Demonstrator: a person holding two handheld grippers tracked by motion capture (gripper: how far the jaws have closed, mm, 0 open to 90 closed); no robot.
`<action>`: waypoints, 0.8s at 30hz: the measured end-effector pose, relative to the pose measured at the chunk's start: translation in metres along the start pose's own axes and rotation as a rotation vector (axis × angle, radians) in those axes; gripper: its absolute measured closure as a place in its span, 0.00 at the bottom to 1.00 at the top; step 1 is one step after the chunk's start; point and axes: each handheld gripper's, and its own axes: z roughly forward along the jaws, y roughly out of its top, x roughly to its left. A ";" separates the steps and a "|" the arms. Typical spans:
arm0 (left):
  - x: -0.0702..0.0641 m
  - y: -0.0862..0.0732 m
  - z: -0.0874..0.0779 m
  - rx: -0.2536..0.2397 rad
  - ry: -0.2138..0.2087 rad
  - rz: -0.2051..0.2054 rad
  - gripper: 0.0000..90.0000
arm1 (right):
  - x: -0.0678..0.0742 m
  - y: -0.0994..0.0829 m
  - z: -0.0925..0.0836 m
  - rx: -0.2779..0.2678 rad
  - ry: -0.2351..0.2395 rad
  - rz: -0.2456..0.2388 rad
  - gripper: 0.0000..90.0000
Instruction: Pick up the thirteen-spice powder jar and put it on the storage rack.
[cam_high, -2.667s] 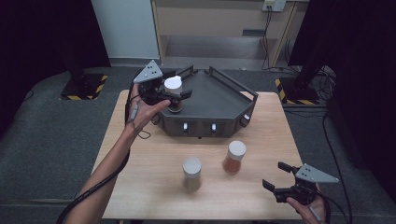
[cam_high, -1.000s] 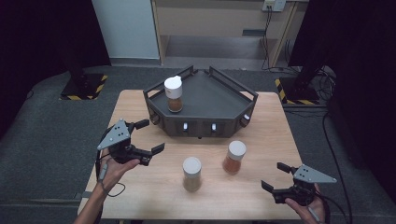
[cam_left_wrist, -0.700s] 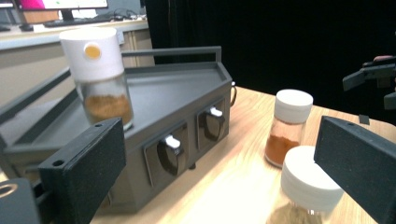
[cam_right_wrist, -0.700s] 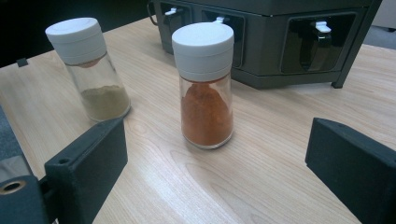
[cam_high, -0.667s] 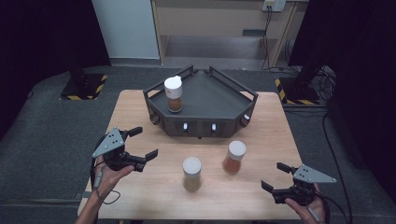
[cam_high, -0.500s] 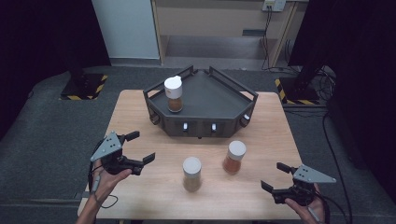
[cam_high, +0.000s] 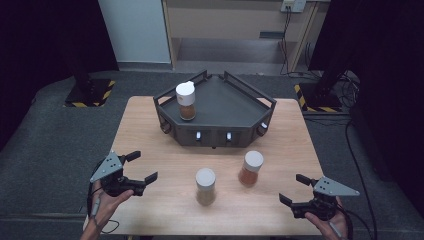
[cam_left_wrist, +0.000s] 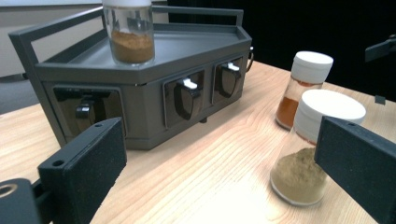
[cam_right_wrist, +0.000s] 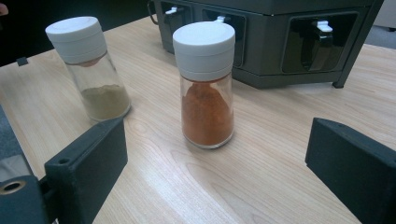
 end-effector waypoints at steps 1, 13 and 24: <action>0.000 -0.001 0.000 0.001 0.000 -0.002 0.02 | 0.000 0.000 0.000 0.000 0.000 0.000 0.07; 0.002 -0.016 -0.002 0.000 -0.019 0.004 0.02 | -0.001 -0.001 0.000 -0.002 0.001 0.003 0.07; 0.007 -0.026 -0.004 0.011 -0.061 0.019 0.02 | -0.001 -0.001 -0.001 -0.004 0.005 0.002 0.07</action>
